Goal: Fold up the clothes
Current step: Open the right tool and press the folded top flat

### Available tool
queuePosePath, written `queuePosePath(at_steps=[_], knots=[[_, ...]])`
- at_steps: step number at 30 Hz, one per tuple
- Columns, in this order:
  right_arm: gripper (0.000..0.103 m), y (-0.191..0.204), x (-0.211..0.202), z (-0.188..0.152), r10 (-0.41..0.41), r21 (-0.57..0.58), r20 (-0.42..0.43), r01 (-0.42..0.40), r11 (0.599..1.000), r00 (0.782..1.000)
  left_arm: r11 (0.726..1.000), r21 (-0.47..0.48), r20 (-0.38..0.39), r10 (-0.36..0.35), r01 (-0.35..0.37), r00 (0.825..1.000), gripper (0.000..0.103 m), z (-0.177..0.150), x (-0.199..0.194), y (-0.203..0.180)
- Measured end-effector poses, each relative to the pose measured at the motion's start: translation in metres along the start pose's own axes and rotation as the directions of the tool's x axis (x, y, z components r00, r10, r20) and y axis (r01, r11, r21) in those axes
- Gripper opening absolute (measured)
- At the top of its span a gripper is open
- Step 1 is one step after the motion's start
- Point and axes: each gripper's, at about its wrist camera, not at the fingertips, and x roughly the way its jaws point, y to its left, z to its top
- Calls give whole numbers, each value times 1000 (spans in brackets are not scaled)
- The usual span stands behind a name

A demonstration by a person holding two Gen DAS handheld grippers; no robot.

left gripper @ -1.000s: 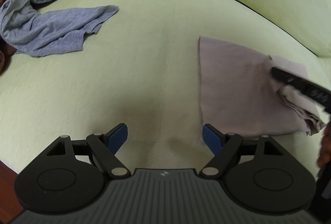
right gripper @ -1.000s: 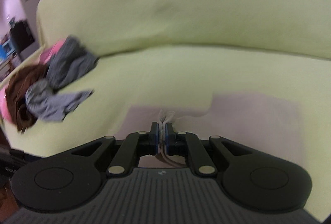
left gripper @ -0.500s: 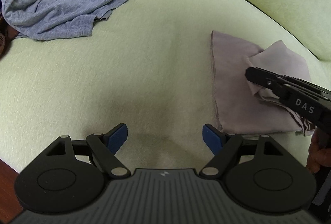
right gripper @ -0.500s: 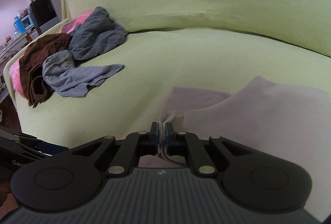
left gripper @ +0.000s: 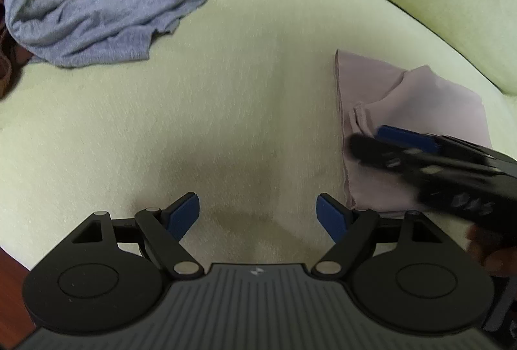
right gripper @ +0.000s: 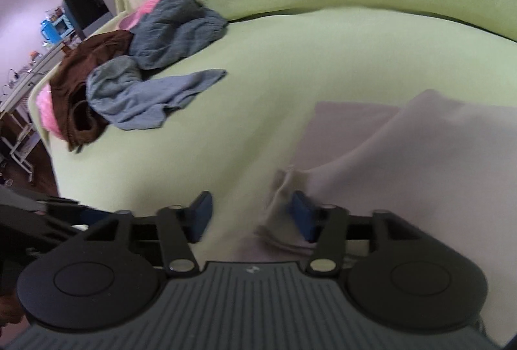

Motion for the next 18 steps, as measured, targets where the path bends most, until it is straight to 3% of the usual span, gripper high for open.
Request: queuePosePath(at_steps=[3, 4, 5, 10, 13, 16, 18], knots=[[23, -22, -38, -2, -4, 83, 67, -2, 997, 998, 1000, 10, 19, -14, 13, 1000, 81, 10, -4, -7], [5, -29, -50, -4, -28, 96, 80, 20, 995, 996, 1000, 16, 27, -23, 22, 999, 81, 14, -5, -11], [2, -34, -56, -4, -51, 105, 81, 42, 994, 995, 999, 28, 43, -47, 45, 998, 81, 22, -5, -21], [4, -98, -109, 3, -199, 205, 118, 173, 963, 973, 981, 146, 91, -140, 126, 986, 81, 55, 5, -81], [11, -118, -120, 22, -180, 176, 109, 160, 971, 977, 973, 181, 66, -158, 144, 985, 81, 62, 27, -102], [23, -136, -113, 62, -79, 71, 68, 74, 995, 995, 979, 162, 9, -127, 124, 992, 78, 56, 57, -107], [30, -140, -95, 86, -13, 37, -10, 13, 999, 1000, 978, 188, 41, -98, 89, 994, 78, 44, 63, -111]])
